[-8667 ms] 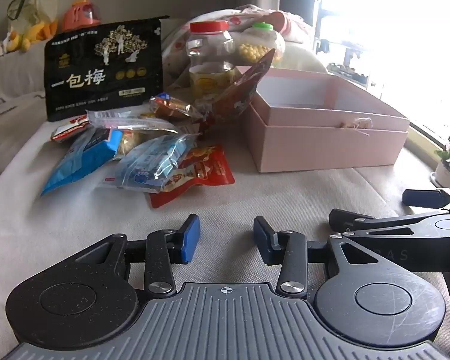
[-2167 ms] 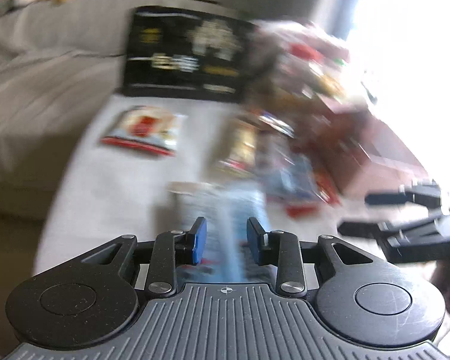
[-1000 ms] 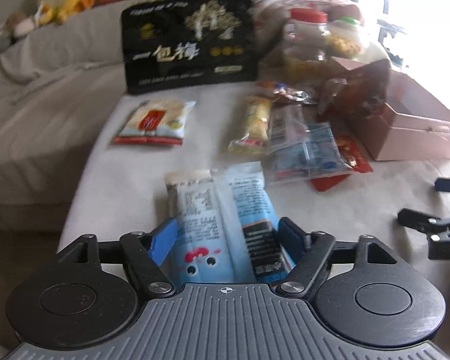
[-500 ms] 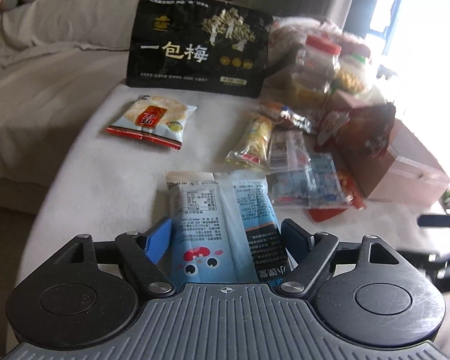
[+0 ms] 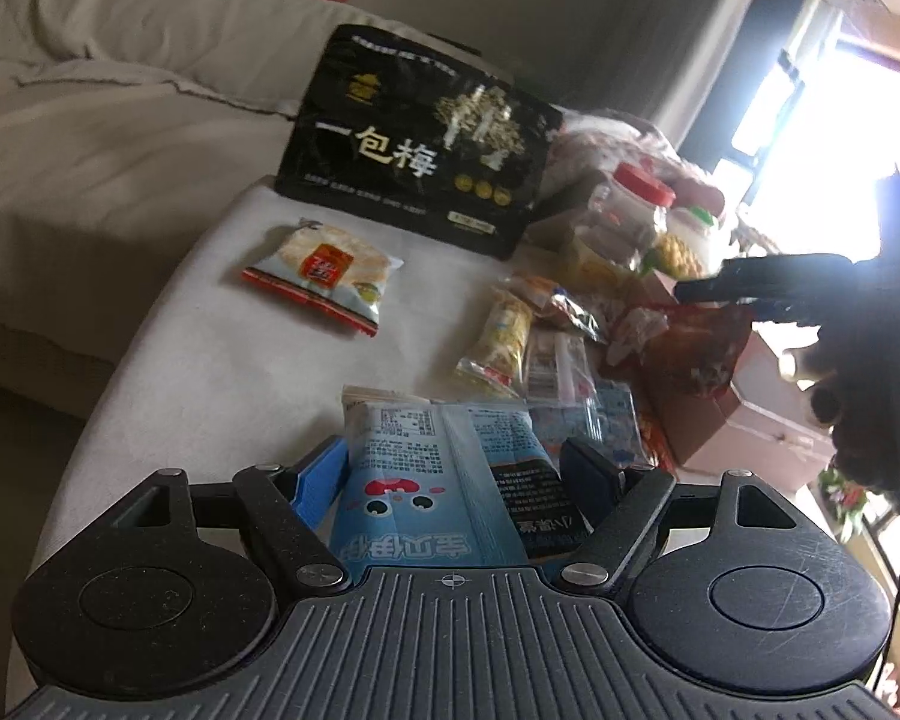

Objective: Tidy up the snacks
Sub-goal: 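Grasp the yellow corn stick snack with the right gripper while the left holds the blue-white bag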

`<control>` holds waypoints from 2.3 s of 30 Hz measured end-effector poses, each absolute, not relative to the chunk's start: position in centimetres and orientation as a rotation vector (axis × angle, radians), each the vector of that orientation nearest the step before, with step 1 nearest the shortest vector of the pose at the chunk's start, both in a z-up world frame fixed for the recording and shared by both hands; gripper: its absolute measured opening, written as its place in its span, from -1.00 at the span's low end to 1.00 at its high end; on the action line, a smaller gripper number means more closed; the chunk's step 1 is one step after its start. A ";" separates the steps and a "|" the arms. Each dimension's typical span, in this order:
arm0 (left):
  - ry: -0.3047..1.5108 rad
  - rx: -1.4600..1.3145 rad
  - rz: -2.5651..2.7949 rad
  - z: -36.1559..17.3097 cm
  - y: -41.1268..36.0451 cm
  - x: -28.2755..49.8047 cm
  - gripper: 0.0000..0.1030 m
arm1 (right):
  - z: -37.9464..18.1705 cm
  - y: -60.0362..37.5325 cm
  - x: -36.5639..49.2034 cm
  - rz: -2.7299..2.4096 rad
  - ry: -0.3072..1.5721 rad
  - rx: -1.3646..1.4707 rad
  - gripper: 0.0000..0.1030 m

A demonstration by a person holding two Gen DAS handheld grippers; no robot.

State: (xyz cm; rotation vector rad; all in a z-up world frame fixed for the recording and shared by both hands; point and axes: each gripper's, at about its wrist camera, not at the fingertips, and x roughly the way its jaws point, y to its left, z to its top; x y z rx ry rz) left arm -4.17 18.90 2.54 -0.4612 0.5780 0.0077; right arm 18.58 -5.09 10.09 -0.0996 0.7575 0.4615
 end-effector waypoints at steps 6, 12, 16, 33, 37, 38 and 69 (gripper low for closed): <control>0.585 -0.480 0.017 2.1 19.2 -4.1 0.61 | 12.5 -1.9 14.5 0.791 0.773 -0.077 0.20; 0.585 -0.479 0.034 2.2 19.2 -4.3 0.61 | 12.1 -0.2 14.2 0.709 0.757 -0.133 0.42; 0.585 -0.482 0.029 2.1 19.3 -4.4 0.61 | 9.3 0.5 16.6 0.613 0.913 -0.050 0.42; 0.588 -0.512 0.008 1.4 19.7 -4.9 0.61 | 7.6 1.3 16.9 0.523 0.929 -0.130 -0.15; 0.586 -0.510 -0.001 1.5 19.5 -4.9 0.61 | 8.0 0.7 13.9 0.681 0.998 -0.097 -0.30; 0.586 -0.509 -0.005 1.6 19.4 -4.9 0.61 | 7.9 0.5 13.1 0.710 1.005 -0.097 -0.30; 0.543 -0.519 0.065 2.1 20.5 -5.8 0.61 | 7.5 6.0 18.3 0.540 0.985 0.055 0.13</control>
